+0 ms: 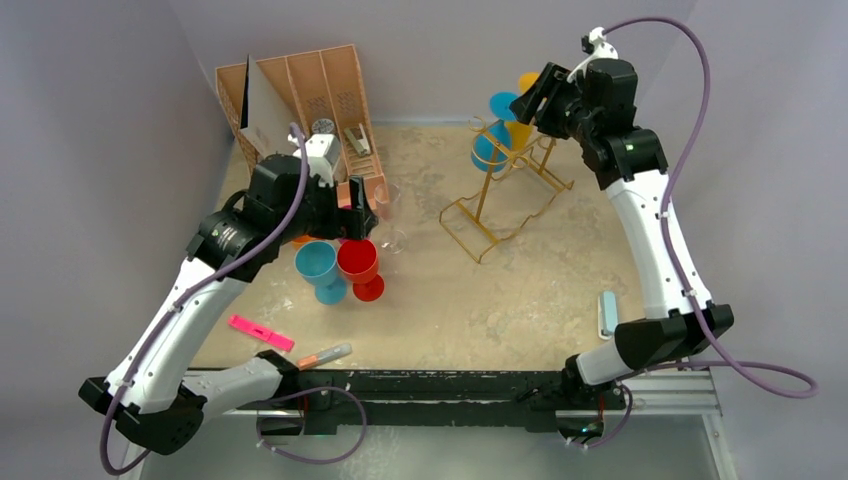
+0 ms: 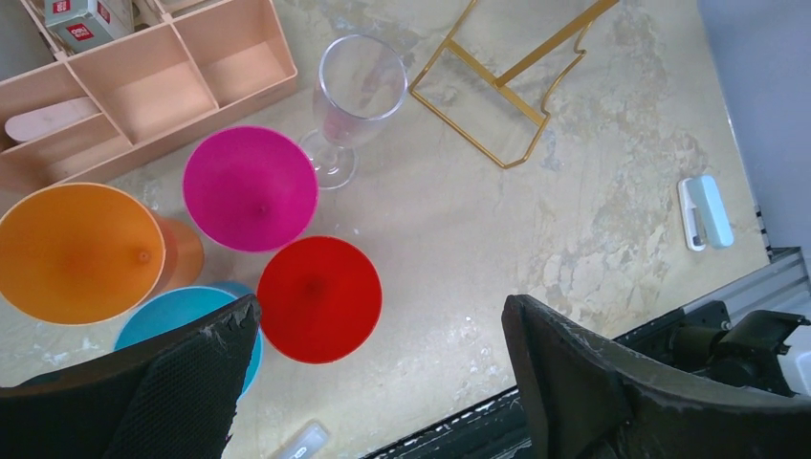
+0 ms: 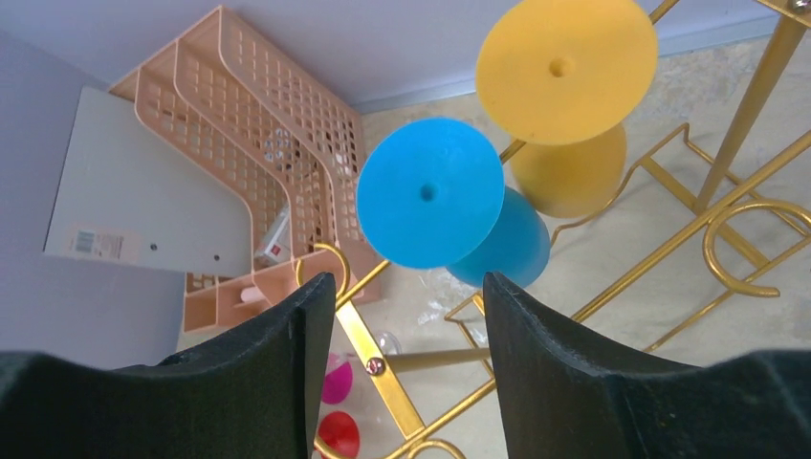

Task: Take the wine glass off the wine glass rack
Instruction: Pick up the wine glass from the wine rack.

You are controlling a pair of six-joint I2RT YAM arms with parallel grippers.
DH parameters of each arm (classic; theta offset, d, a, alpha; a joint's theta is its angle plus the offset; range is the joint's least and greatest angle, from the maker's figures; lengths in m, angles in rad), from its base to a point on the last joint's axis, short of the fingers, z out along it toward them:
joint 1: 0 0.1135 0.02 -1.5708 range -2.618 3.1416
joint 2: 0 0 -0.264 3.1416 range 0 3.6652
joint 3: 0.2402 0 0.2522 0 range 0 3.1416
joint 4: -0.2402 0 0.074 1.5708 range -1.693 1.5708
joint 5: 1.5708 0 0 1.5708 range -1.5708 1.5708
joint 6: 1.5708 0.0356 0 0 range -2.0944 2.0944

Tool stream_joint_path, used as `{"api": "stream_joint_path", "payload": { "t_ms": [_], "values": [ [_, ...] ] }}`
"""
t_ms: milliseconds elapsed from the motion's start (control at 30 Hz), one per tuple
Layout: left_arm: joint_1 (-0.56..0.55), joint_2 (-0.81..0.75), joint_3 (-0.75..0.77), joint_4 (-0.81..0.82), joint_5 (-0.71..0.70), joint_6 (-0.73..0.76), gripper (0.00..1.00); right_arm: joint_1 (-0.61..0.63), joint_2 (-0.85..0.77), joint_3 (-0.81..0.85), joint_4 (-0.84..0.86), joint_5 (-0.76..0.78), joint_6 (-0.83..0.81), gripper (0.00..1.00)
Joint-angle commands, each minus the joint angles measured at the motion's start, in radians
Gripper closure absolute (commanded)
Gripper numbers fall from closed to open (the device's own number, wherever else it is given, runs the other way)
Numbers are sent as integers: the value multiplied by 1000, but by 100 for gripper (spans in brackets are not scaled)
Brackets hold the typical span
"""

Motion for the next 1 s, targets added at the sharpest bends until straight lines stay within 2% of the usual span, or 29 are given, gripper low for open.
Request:
{"api": "stream_joint_path", "payload": {
  "t_ms": [0,133,333,767,967],
  "values": [
    [7,-30,1,51,25,-45,4,-16,10,0,78,51,57,42],
    [8,-45,1,45,33,-36,4,-29,12,-51,145,56,91,46],
    [8,-58,-6,42,4,-40,1,-40,50,-45,137,43,111,44],
    [7,-55,-2,39,8,-49,1,-73,104,-60,178,-22,161,52],
    [7,-48,-8,33,7,-46,1,-93,83,-113,231,-85,233,53]
  ]
}}
